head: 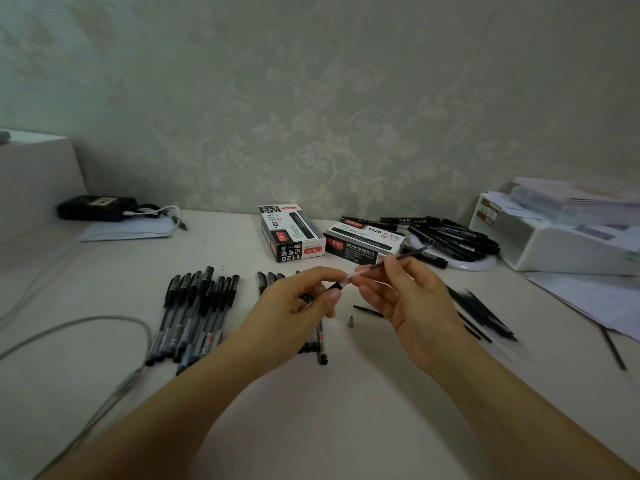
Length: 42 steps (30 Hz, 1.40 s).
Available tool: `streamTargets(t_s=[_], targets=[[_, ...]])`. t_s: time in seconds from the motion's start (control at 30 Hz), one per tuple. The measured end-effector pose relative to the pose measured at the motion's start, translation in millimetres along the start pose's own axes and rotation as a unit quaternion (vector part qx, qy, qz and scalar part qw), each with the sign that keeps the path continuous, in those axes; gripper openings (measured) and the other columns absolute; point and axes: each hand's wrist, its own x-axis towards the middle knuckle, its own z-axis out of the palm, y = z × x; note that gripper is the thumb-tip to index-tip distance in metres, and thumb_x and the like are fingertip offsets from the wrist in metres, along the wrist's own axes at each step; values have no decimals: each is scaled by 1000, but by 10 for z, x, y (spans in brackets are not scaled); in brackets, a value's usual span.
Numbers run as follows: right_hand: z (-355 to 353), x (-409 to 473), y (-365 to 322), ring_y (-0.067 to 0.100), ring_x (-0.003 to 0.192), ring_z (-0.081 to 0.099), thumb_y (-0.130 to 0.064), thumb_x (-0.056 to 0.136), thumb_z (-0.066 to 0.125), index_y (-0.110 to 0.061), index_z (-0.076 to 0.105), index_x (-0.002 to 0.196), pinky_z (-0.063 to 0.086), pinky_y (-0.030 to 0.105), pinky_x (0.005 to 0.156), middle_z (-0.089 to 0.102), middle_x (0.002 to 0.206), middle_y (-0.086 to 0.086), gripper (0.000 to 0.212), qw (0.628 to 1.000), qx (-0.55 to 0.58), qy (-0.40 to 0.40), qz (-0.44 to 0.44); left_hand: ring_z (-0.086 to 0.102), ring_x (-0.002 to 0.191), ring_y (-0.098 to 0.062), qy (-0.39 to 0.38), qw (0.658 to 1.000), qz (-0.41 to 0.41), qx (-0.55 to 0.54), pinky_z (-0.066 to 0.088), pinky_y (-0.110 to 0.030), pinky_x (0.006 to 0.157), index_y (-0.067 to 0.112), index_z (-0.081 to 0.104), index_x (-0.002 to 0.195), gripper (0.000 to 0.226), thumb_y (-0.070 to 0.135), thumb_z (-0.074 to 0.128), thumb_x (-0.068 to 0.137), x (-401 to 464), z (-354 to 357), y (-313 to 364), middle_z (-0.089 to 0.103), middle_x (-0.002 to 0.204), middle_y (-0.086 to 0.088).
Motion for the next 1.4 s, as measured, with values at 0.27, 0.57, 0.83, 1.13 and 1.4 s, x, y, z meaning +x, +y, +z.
streamTargets(t_s=[0.27, 0.57, 0.83, 1.13, 1.4], targets=[[-52, 14, 14, 22, 87, 75, -19, 100, 54, -7, 64, 98, 57, 21, 70, 76, 94, 10, 16, 990, -125, -45, -52, 47, 46, 2, 0, 1000, -2, 10, 36, -9, 45, 40, 65, 109, 21, 27, 55, 96, -9, -16, 19, 63, 74, 8], [-186, 52, 62, 0, 75, 58, -41, 79, 78, -34, 70, 104, 46, 11, 67, 64, 88, -11, 28, 805, -576, -82, -118, 62, 65, -10, 41, 998, -21, 34, 51, -20, 55, 47, 62, 100, 16, 34, 53, 96, 17, -26, -28, 67, 78, 10], [-202, 69, 149, 0, 79, 64, -24, 88, 72, -27, 76, 90, 49, 12, 75, 71, 83, -11, 5, 787, -594, -93, -139, 53, 68, 5, 30, 988, -24, 148, 39, -11, 64, 38, 64, 108, 17, 32, 55, 95, -15, -43, -39, 59, 78, 19], [-116, 27, 62, 10, 71, 70, -8, 87, 71, -18, 76, 92, 53, 15, 67, 76, 81, 4, 12, 948, -302, -80, -68, 48, 69, 20, 9, 981, 14, 193, 36, 0, 60, 32, 64, 116, 22, 30, 54, 97, -38, -43, 27, 54, 76, 23], [-131, 42, 41, 11, 73, 70, -8, 88, 71, -16, 75, 94, 53, 14, 67, 76, 82, 4, 11, 953, -287, -70, -69, 50, 63, 16, 13, 985, 17, 173, 36, -2, 57, 35, 65, 110, 18, 29, 55, 96, -34, -46, 26, 55, 68, 26]])
